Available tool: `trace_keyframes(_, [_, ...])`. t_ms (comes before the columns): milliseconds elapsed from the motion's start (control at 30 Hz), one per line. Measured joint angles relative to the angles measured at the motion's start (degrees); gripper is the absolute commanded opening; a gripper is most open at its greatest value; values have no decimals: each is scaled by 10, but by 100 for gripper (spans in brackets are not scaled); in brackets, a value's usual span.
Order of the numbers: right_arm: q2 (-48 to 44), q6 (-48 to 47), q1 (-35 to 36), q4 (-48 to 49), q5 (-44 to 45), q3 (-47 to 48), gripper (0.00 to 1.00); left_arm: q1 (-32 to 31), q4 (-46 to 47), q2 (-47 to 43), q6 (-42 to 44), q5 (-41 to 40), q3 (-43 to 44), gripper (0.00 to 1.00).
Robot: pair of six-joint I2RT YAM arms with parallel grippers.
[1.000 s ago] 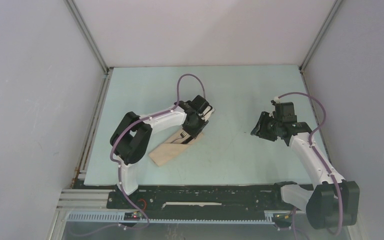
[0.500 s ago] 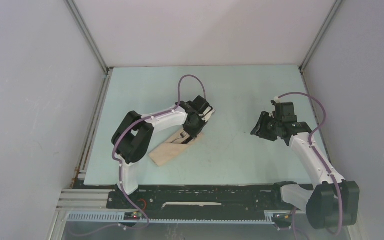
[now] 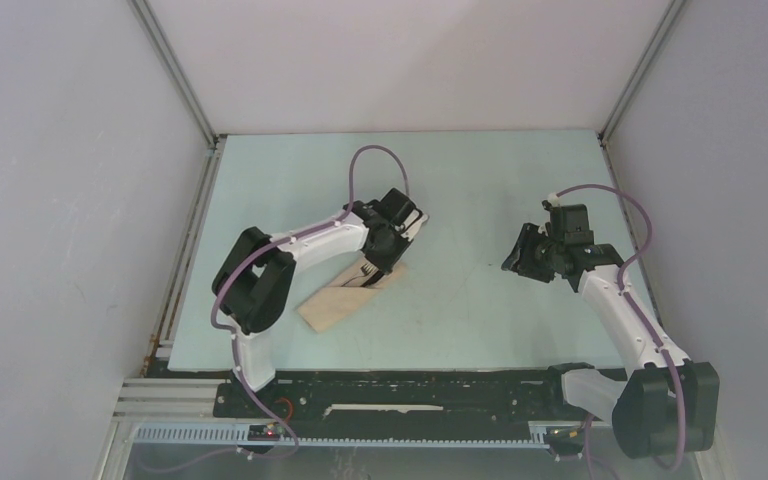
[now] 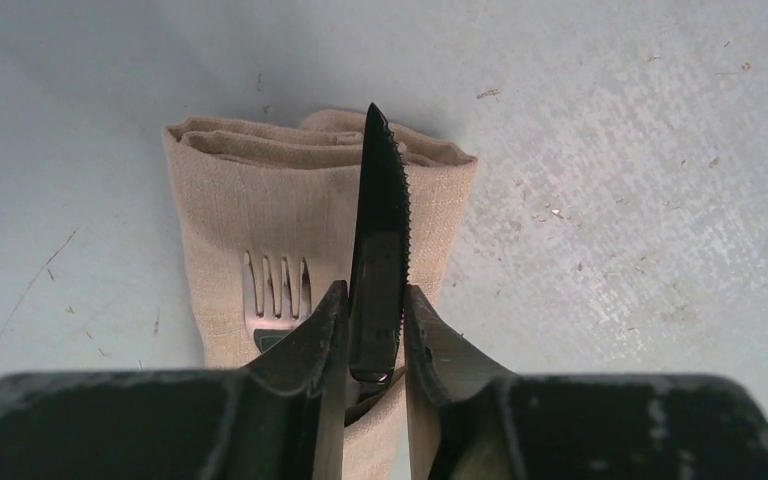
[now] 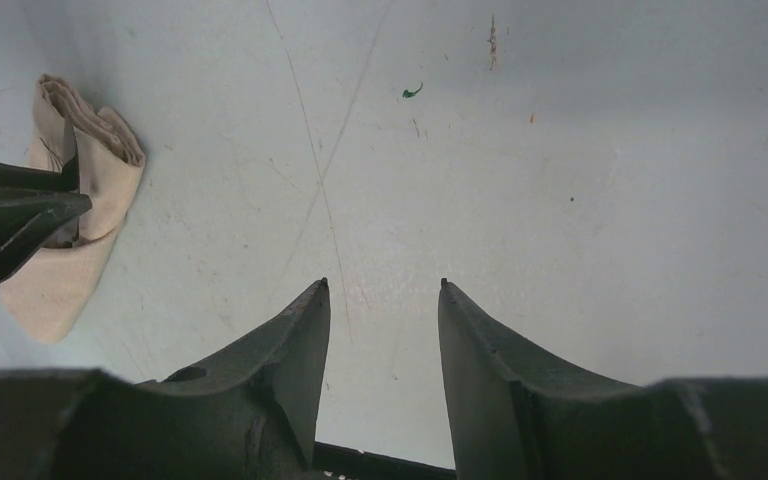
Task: Fold the napkin into a case and place the utensils inside
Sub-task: Insert the knife into the folded napkin.
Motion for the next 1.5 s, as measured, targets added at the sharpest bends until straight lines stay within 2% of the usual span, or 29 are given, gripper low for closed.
trace_keyframes(400, [0, 0, 3, 0, 0, 0, 52, 0, 7, -17, 0, -12, -49, 15])
trace_keyframes(1200, [0, 0, 7, 0, 5, 0, 53, 1, 10, -64, 0, -11, -103, 19])
trace_keyframes(1267, [0, 0, 8, 0, 6, 0, 53, 1, 10, -64, 0, -11, -104, 22])
trace_keyframes(1500, [0, 0, 10, 0, 7, 0, 56, 1, 9, -65, -2, -10, -105, 44])
